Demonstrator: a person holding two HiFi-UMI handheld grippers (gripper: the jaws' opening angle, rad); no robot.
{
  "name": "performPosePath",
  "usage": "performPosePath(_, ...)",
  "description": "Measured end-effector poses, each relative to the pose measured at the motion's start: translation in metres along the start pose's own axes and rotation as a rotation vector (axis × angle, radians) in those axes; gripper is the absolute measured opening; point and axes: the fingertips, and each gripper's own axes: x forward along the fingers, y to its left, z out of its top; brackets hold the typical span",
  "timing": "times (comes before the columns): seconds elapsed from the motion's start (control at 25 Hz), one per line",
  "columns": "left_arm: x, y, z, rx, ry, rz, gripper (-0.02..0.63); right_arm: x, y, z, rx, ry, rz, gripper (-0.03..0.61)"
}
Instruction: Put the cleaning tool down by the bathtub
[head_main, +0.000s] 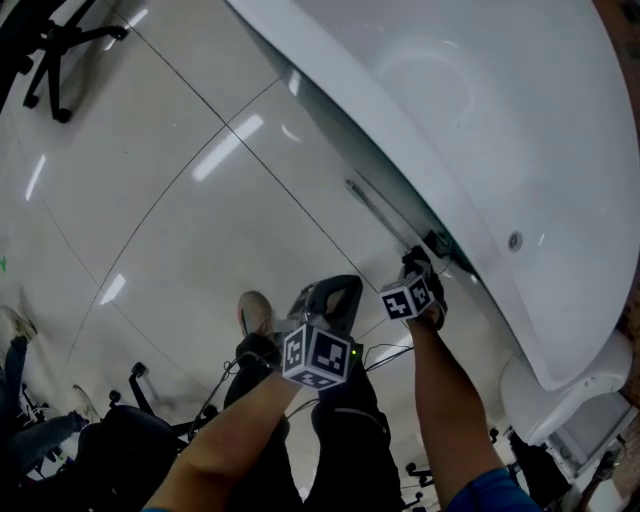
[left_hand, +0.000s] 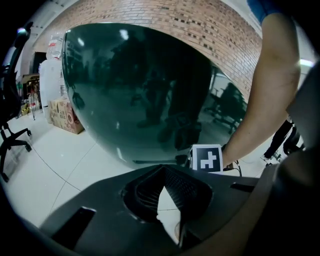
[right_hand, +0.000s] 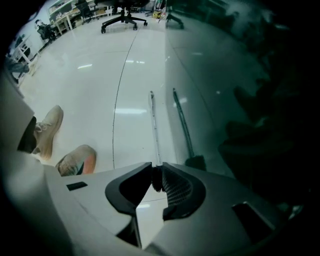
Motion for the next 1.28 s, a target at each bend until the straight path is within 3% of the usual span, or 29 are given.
performPosePath(0.2, -0.041, -0.01, 0.049, 0.038, -0.021, 0.007, 0.002, -0.083, 0.002, -0.018, 0.184, -0.057, 0.017, 0.019)
performPosePath(0.6, -0.157, -0.035, 0.12, 0.102, -0.056, -0.004, 0.002, -0.245, 0.032, -0.053, 0.532, -0.136, 0.091, 0.015)
performPosePath(0.88, -0.246, -0.044, 0.176, 0.084, -0.1, 0.018, 0.002, -0.367, 0.05, -0.056, 0.616, -0.246, 0.114, 0.015)
performPosePath(1.08, -0.303, -0.052, 0.207, 0.114, -0.12, 0.004, 0.002, -0.439, 0.044, -0.067, 0.689, -0.295, 0.072, 0.015)
performPosePath(1.28, -0.353, -0.064, 0.229, 0.131, -0.132, -0.03, 0.002, -0.531, 0.024, -0.068, 0.794, -0.438, 0.004, 0.014)
